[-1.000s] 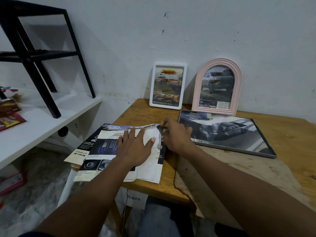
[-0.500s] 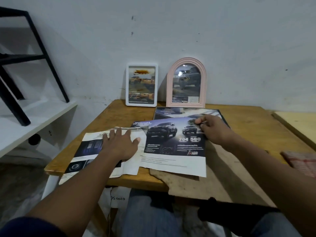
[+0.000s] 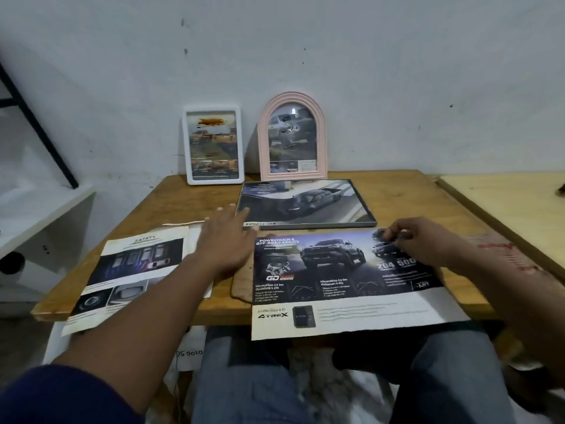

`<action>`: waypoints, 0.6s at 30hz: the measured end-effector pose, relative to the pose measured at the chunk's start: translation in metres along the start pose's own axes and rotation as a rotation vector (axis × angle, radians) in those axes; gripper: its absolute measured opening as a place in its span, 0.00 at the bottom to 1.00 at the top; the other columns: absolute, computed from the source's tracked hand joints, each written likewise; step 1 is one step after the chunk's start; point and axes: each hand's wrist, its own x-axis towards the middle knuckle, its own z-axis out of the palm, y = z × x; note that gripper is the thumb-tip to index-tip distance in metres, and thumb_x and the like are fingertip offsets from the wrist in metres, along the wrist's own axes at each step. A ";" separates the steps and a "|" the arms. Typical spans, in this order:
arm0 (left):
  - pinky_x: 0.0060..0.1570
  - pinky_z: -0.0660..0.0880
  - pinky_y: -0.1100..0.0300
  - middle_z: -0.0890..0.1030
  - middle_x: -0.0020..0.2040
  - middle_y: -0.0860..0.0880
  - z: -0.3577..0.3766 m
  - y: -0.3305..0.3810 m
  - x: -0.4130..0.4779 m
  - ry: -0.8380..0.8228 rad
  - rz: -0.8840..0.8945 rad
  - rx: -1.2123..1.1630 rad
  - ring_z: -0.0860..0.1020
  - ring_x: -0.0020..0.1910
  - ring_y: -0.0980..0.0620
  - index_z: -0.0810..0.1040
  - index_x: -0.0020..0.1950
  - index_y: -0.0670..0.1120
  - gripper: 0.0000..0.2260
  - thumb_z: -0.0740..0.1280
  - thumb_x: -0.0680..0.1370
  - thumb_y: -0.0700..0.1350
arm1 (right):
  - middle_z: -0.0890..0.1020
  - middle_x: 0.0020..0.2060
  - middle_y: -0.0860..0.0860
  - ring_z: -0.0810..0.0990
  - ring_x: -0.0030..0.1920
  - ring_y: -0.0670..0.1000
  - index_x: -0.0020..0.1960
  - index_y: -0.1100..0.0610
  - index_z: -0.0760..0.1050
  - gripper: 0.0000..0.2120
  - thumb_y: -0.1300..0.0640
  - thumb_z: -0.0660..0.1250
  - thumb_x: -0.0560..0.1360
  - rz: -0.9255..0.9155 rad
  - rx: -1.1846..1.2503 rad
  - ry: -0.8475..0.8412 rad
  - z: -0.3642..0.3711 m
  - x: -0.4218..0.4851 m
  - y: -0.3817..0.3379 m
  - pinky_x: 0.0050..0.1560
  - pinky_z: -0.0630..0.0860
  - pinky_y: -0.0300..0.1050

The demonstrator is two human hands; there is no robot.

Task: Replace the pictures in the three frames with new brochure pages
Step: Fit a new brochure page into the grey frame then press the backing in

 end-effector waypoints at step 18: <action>0.73 0.62 0.39 0.62 0.79 0.43 0.017 0.019 0.052 -0.139 -0.193 -0.025 0.63 0.77 0.39 0.65 0.77 0.49 0.33 0.55 0.79 0.69 | 0.67 0.69 0.58 0.62 0.68 0.64 0.65 0.56 0.73 0.28 0.35 0.58 0.77 0.127 -0.343 0.135 0.043 0.066 -0.046 0.66 0.61 0.62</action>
